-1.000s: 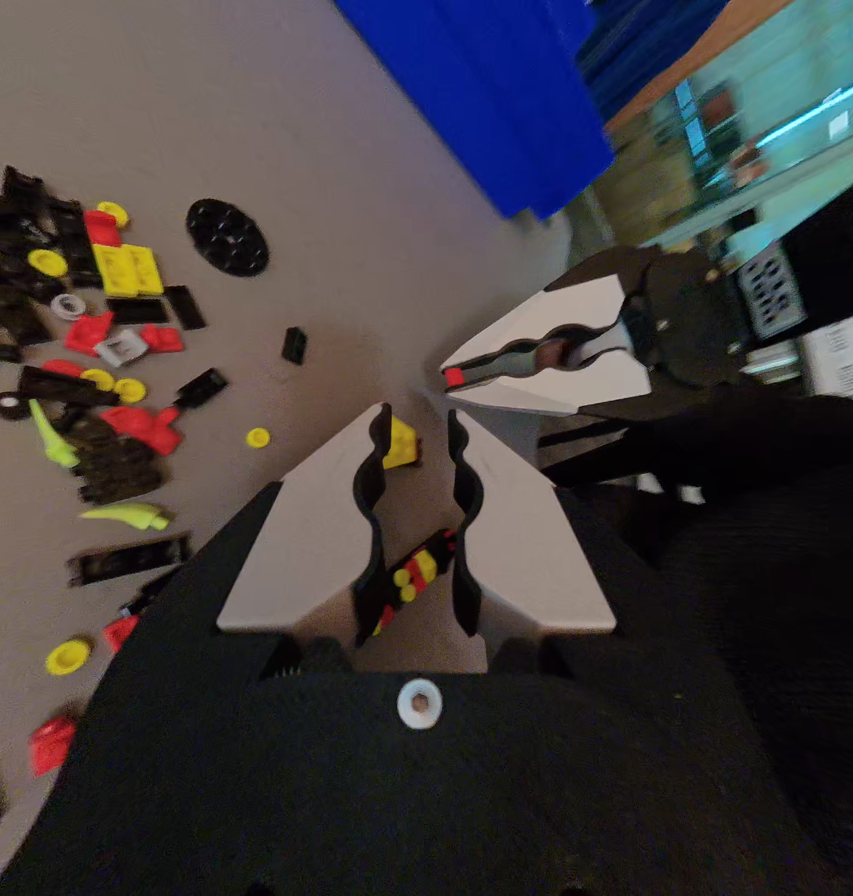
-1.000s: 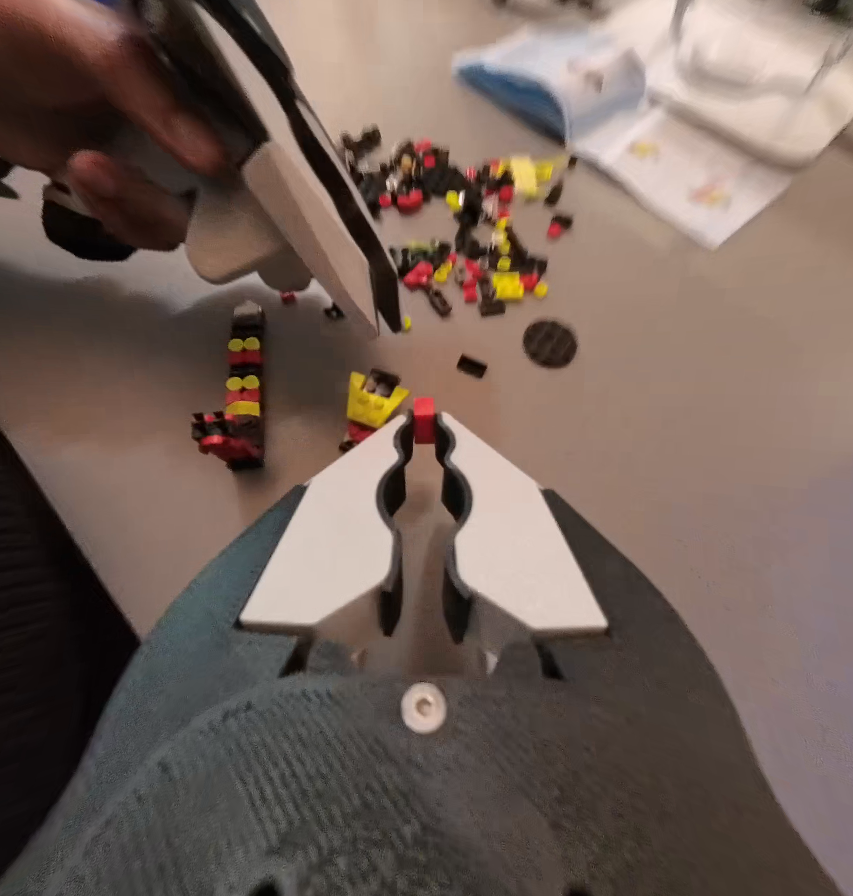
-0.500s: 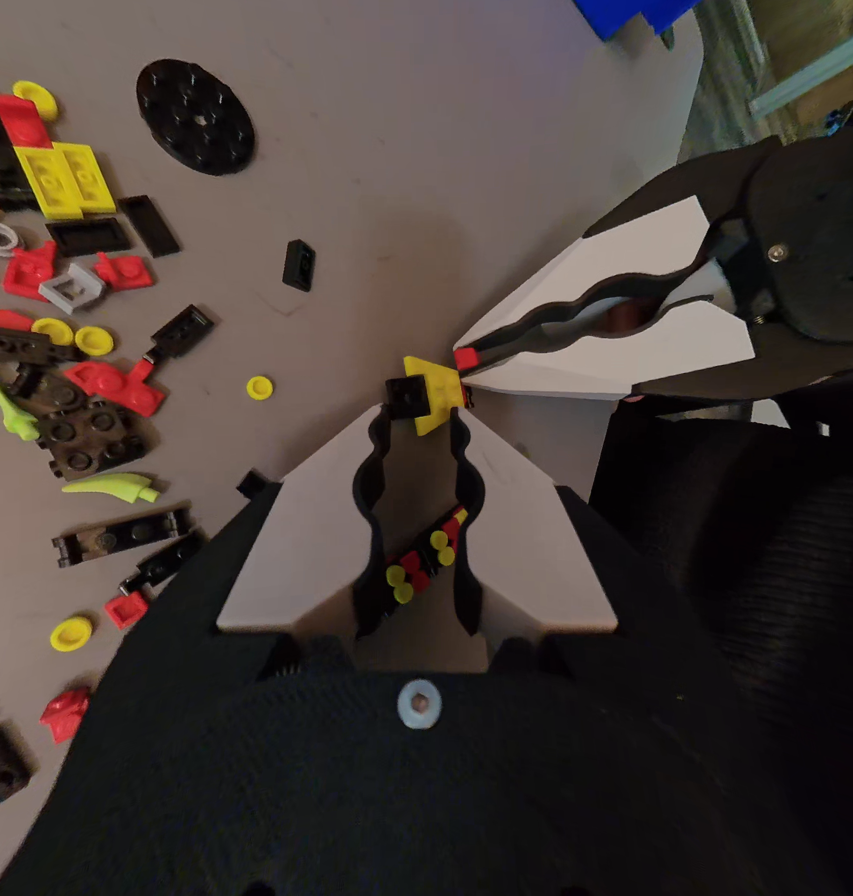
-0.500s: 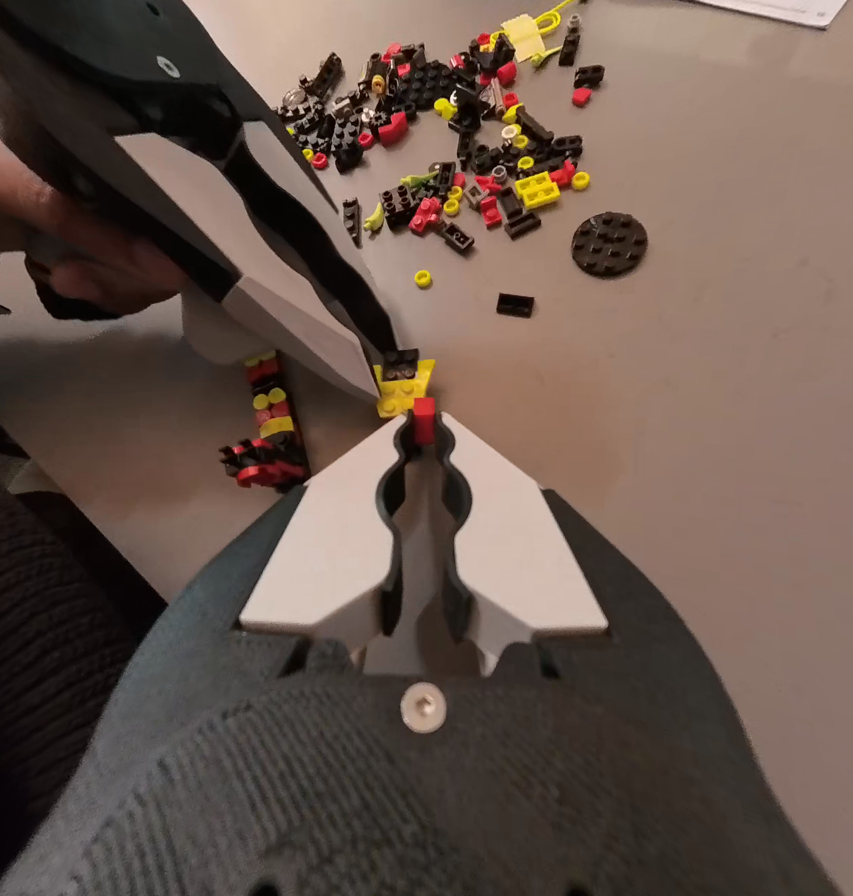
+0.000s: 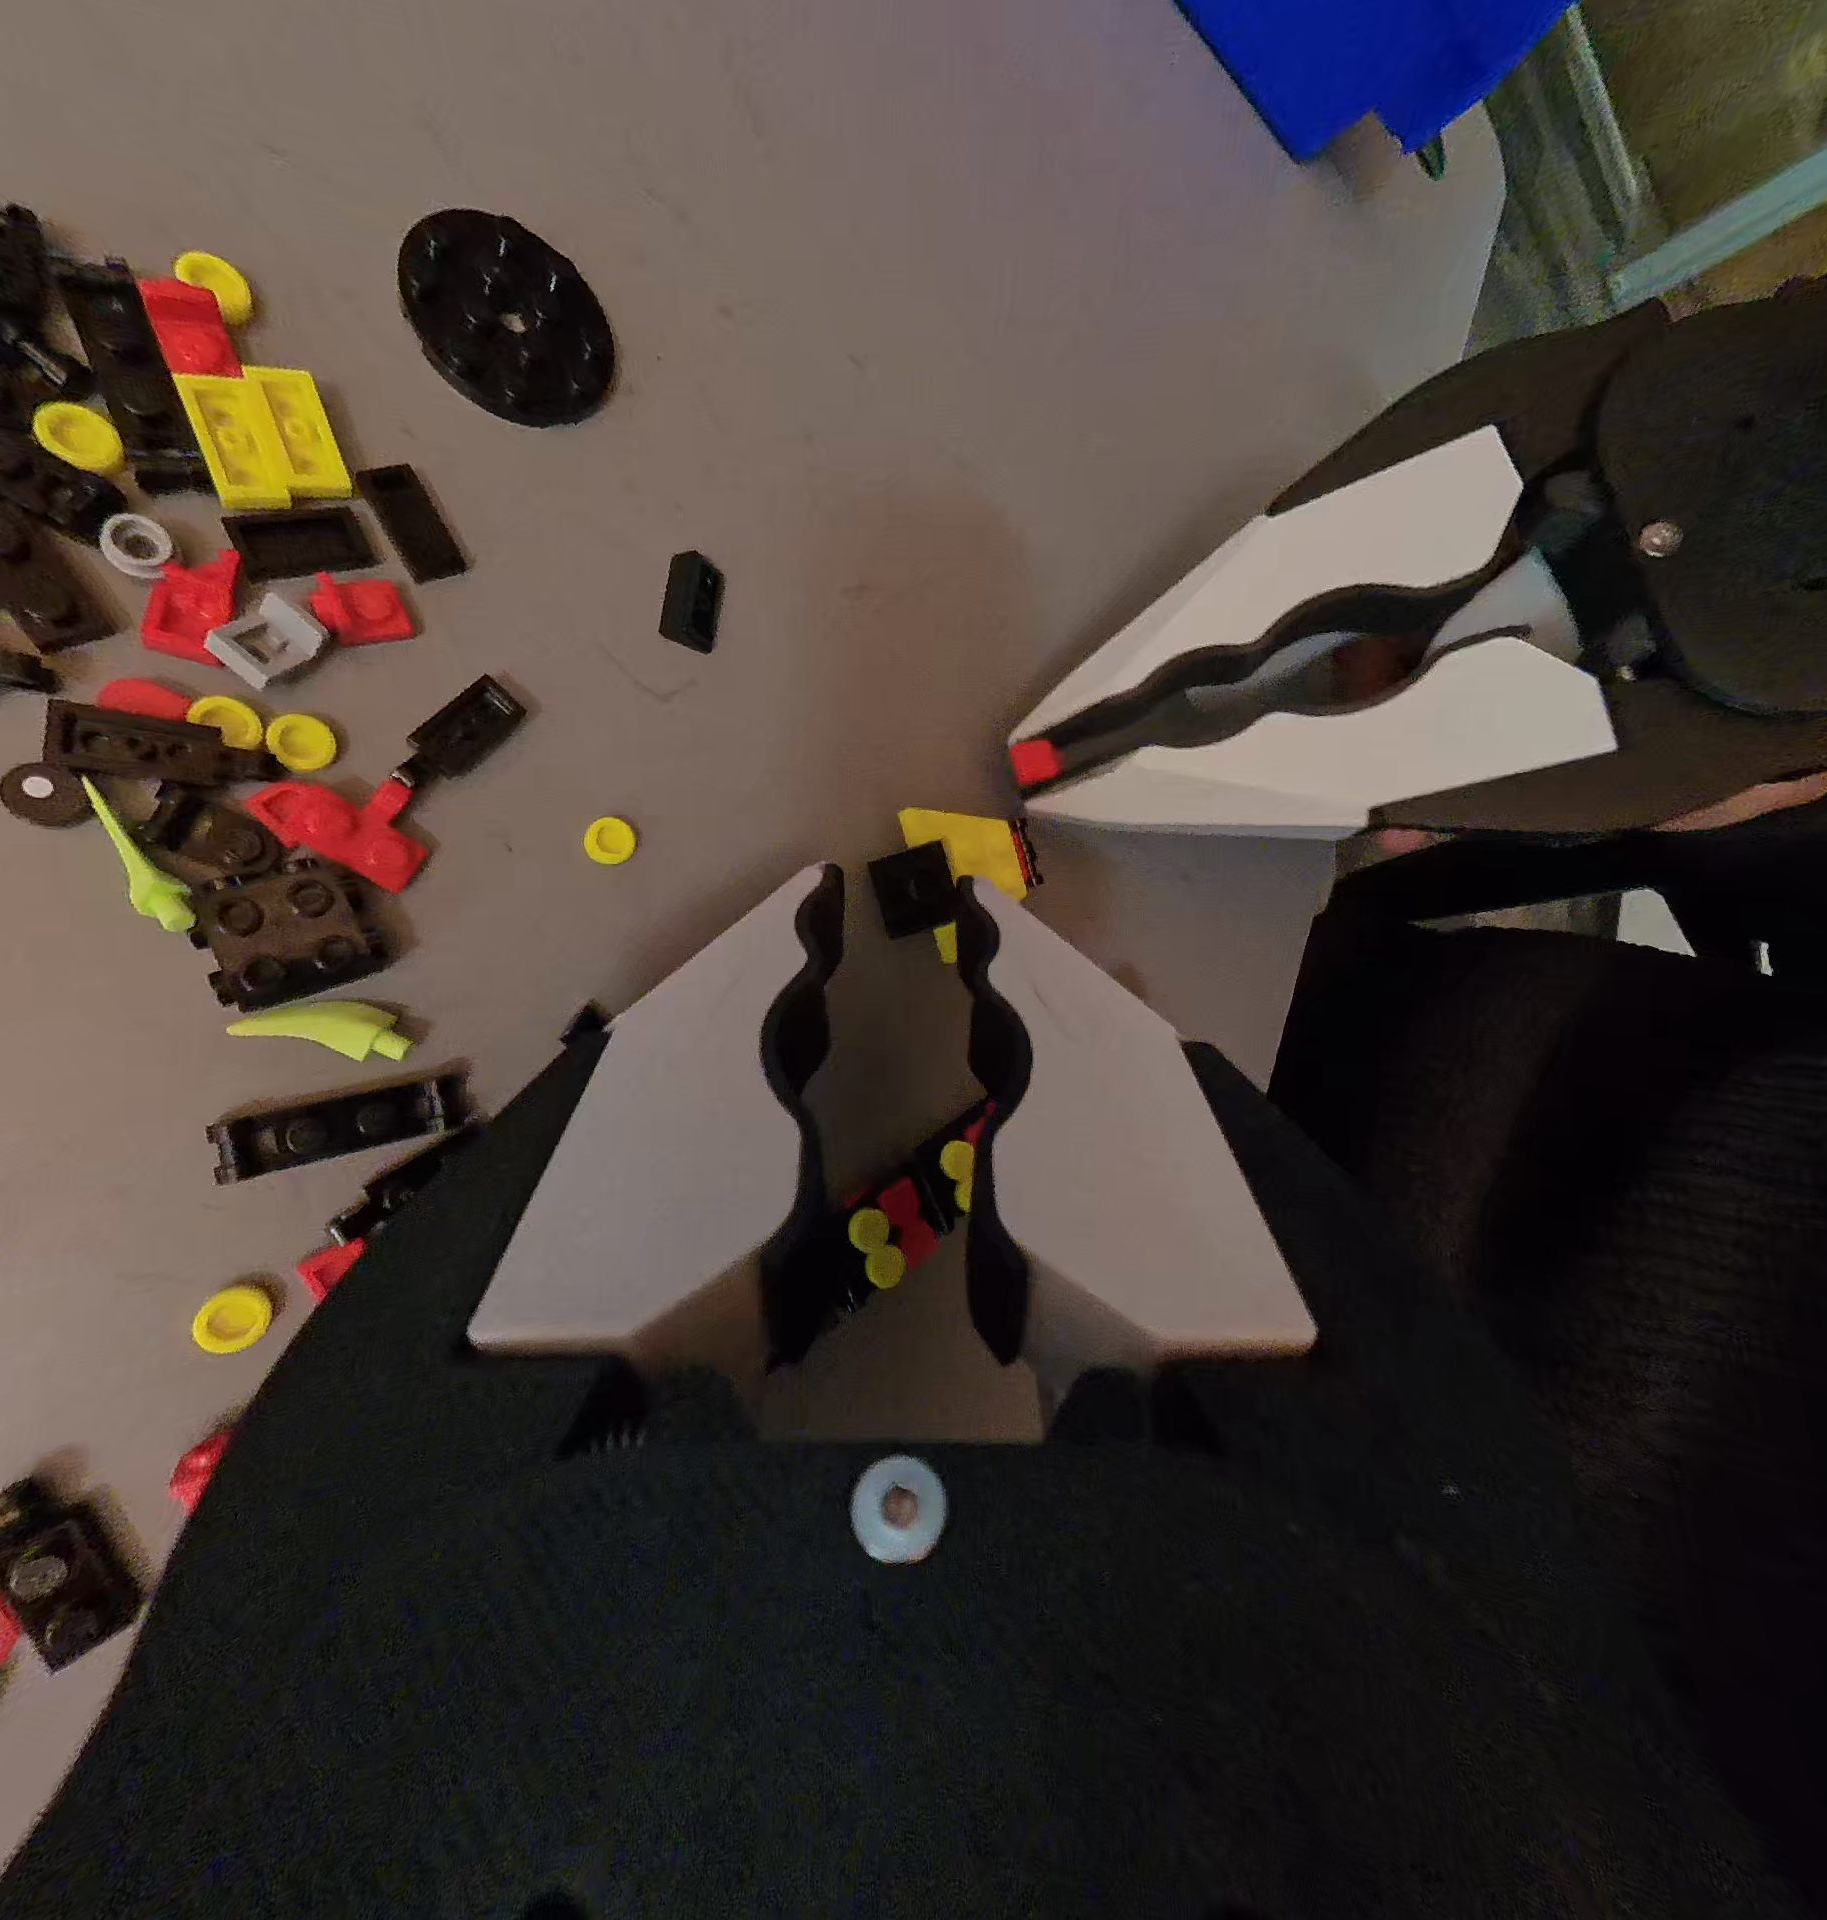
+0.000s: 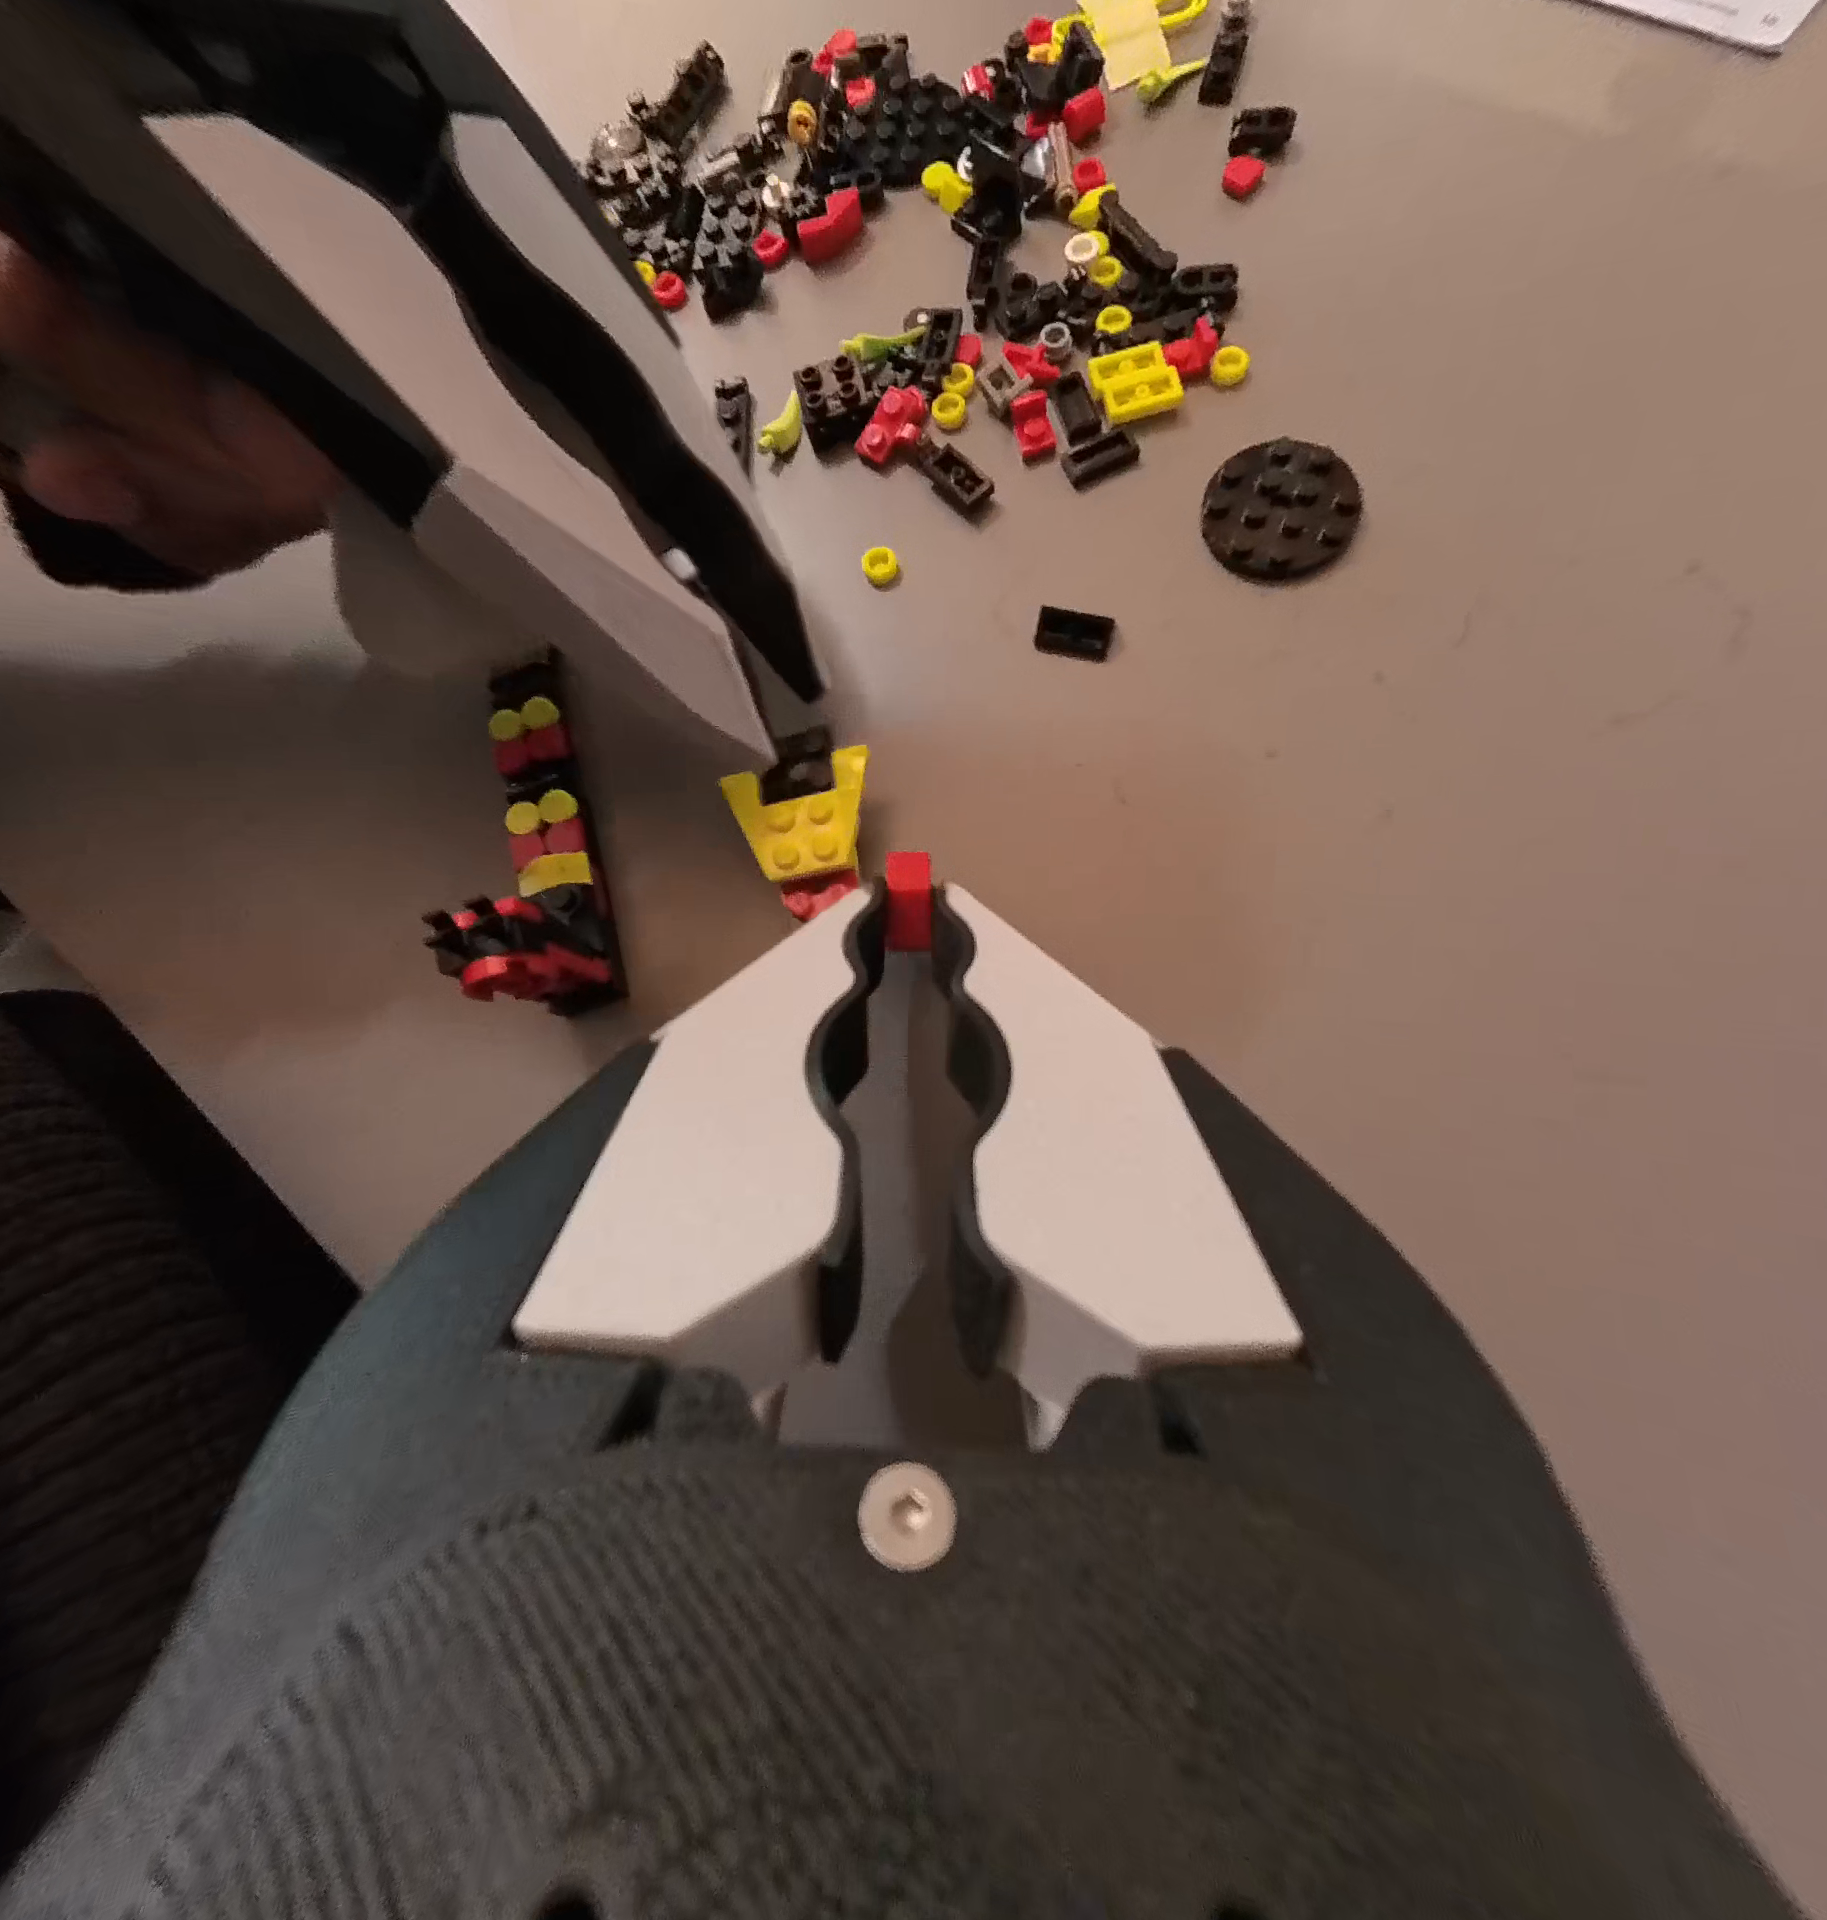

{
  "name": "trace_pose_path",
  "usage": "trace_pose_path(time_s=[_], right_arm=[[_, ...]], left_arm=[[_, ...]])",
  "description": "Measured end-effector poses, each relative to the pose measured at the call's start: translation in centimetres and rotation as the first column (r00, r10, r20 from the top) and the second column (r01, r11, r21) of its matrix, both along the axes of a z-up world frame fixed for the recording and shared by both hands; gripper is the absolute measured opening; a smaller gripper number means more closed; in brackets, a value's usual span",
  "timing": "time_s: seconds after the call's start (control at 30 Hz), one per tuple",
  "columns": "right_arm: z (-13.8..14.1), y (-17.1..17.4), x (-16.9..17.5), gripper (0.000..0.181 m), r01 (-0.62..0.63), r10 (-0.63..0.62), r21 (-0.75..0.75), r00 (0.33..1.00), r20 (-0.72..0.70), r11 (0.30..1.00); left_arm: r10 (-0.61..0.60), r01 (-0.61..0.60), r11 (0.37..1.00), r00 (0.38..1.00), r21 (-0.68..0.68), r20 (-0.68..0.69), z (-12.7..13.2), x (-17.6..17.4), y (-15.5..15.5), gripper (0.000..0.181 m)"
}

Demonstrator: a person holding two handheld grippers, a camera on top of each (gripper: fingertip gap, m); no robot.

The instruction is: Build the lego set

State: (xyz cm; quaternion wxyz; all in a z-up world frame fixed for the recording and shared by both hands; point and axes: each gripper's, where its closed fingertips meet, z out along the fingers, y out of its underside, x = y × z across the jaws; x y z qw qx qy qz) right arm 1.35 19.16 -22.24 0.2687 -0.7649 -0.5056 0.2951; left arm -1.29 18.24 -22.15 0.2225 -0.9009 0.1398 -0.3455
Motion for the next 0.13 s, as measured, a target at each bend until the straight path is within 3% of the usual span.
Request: trace_pose_path(time_s=[0.03,0.13], right_arm=[[0.09,-0.24,-0.09,0.006,-0.008,0.008,-0.01,1.0,-0.006,1.0],[0.0,-0.74,-0.24,0.007,-0.024,0.024,-0.019,1.0,-0.001,1.0]], left_arm=[[0.003,-0.003,1.0,1.0,-0.006,0.006,-0.17,0.08,0.01,0.02],[0.007,-0.007,1.0,1.0,-0.025,0.023,-0.53,0.35,-0.03,0.02]])
